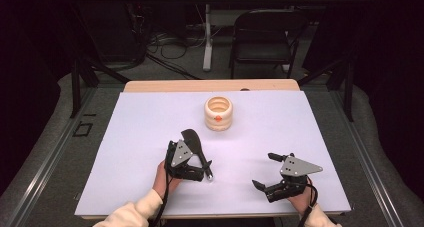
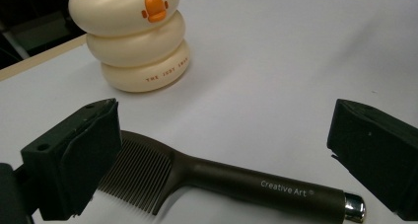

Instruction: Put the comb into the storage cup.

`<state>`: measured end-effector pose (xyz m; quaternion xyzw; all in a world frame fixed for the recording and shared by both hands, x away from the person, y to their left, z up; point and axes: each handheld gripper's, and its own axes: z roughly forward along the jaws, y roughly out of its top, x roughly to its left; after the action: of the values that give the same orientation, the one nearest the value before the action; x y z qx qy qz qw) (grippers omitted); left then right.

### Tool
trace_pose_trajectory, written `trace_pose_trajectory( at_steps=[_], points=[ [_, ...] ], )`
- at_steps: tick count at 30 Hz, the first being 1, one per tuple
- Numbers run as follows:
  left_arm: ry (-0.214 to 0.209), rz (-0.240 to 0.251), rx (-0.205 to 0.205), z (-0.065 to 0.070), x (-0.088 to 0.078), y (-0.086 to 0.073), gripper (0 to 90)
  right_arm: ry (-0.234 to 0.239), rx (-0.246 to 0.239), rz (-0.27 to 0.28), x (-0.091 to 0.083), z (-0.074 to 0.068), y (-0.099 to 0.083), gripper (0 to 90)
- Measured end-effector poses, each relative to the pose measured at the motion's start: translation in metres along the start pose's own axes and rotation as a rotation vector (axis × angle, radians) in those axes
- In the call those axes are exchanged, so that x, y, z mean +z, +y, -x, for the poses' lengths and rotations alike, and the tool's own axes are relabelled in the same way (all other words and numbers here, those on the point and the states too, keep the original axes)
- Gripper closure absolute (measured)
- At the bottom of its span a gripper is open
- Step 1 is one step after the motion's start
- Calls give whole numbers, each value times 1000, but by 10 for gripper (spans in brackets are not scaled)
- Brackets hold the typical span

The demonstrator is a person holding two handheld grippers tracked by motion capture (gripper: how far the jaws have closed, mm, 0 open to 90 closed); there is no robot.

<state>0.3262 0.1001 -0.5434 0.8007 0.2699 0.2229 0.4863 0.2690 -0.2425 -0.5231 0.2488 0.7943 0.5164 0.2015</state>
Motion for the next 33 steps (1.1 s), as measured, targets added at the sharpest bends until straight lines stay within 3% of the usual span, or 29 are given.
trace_pose_trajectory(
  at_steps=[8,20,21,22,26,29,33],
  points=[
    [-10,-19,-15,3,8,5,0,7,0,0,0,0,0,0],
    [-30,-101,-28,9,19,14,30,8,1,-3,0,0,0,0],
    [-32,-106,-23,10,20,14,52,8,2,-3,0,0,0,0],
    [-60,-113,-21,11,21,15,82,8,1,-3,0,0,0,0],
    [-138,-127,-26,12,22,15,318,11,1,-7,0,0,0,0],
    [-171,-139,-31,12,24,14,486,13,1,-2,0,0,0,0],
    [-193,-153,-34,14,26,11,619,11,0,-2,0,0,0,0]
  ],
)
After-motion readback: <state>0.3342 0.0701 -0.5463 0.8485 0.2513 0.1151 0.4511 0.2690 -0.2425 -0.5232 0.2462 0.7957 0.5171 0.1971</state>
